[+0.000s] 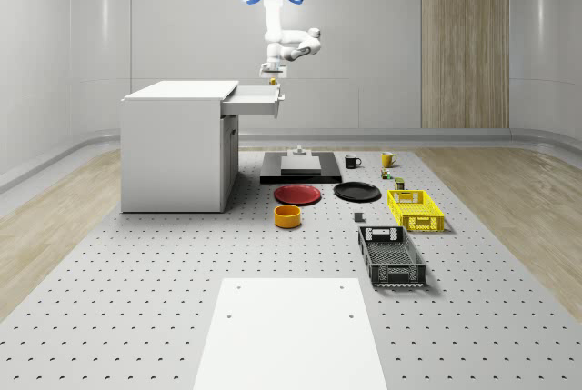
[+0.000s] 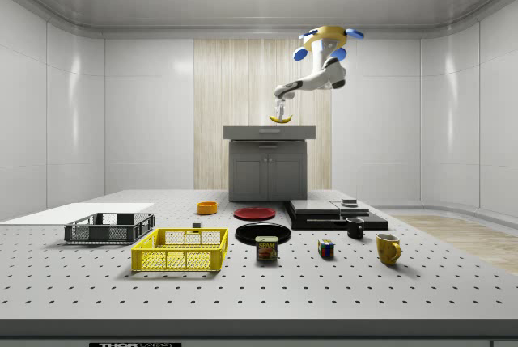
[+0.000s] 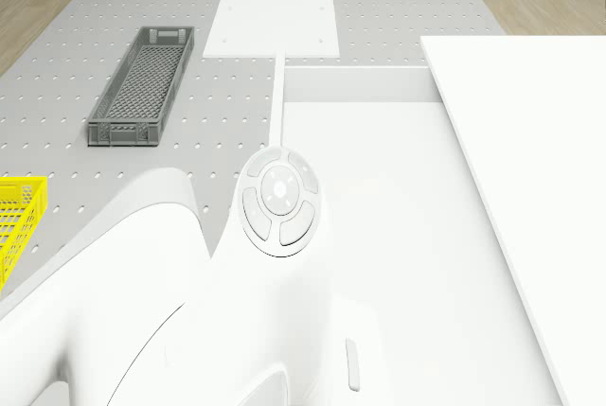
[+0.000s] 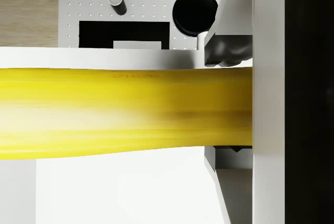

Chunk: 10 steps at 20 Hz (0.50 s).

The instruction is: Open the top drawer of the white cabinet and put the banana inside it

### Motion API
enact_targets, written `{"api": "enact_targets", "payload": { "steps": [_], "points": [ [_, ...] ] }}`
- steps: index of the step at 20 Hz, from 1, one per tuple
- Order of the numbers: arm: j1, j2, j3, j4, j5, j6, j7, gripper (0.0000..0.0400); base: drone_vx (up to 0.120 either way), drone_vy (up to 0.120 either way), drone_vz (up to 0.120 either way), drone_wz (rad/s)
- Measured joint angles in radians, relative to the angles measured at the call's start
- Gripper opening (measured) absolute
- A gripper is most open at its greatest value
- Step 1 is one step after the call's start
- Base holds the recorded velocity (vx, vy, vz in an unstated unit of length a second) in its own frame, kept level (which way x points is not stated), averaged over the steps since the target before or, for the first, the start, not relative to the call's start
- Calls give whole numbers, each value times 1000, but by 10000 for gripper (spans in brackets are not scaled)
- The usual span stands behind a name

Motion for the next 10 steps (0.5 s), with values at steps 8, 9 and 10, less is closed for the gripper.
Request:
{"api": "enact_targets", "payload": {
  "steps": [8, 9, 10],
  "points": [
    [0, 0, 0, 0, 0, 0, 0, 193, 0, -120, 0, 0],
    [0, -1, 0, 0, 0, 0, 0, 193, 0, -120, 0, 0],
    [0, -1, 0, 0, 0, 1, 0, 193, 0, -120, 0, 0]
  ]
}}
